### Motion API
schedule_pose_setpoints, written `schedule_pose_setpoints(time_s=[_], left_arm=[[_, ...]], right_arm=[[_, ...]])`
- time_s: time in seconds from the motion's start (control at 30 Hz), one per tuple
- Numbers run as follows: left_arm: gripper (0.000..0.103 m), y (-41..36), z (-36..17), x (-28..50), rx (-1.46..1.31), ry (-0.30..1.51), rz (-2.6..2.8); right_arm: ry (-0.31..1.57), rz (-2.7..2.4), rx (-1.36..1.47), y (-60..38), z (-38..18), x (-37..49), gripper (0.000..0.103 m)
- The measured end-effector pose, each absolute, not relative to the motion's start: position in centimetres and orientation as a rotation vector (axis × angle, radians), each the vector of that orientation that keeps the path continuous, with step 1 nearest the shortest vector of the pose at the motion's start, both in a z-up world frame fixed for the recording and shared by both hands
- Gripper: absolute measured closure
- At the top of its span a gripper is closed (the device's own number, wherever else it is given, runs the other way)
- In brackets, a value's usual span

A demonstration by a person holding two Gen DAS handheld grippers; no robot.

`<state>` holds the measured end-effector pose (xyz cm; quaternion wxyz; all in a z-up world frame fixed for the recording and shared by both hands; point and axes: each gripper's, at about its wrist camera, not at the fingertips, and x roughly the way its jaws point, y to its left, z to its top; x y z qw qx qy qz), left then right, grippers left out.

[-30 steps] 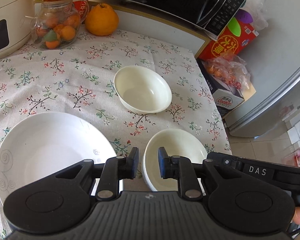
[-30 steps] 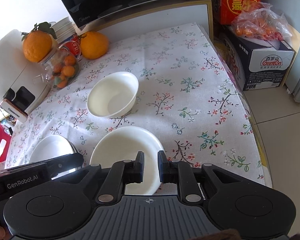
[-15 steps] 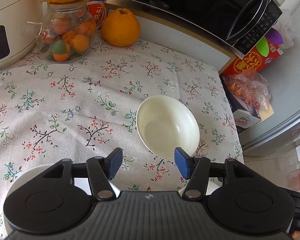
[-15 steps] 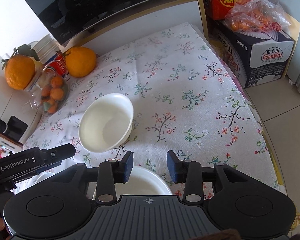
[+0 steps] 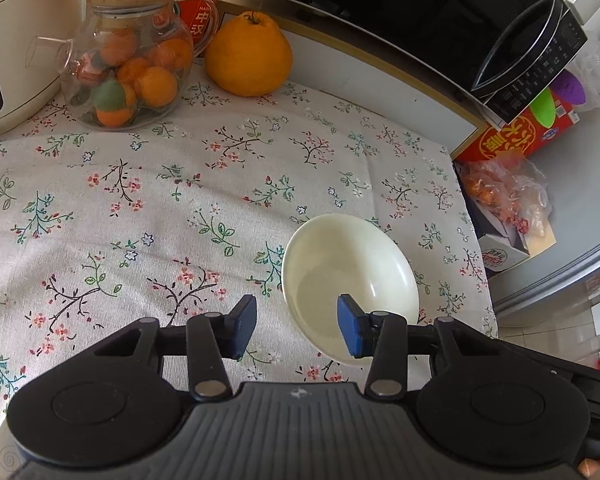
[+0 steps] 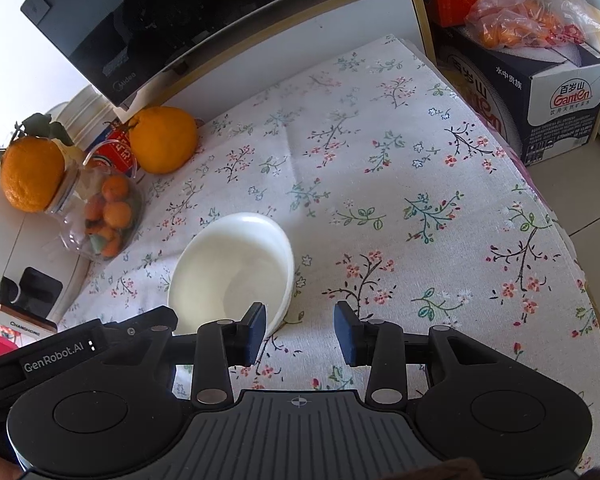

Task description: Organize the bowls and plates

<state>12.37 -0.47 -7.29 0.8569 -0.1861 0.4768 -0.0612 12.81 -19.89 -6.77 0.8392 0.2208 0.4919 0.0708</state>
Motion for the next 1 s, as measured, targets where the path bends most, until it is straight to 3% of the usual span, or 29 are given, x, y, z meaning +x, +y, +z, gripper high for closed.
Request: schedule_pose_setpoints(time_s=[0.2,0.53,0.7,1.0], left_arm=[[0.072,-0.6,-7.7,12.9,-0.396,1.007,-0.14],[0.088,-0.8,-8.3,13.4,-0.394,1.006,-0.15],[0.095,-0.9,-7.9,13.1,-0.374,0.991,-0.149],[0.095,-1.3,-7.2,12.2,-0.371,0.965,-0.166]], right_arm=[[1.028,0.162,0.477,-19.4,-7.2,13.4,0.067],[1.064,0.158,0.446,-18.3,-8.6,14.1,0.093],[1.054,0.155,0.44,-18.5,-8.4,13.9,0.093],[1.019,0.156,0.448,-19.1,-7.4,13.3,0.092]])
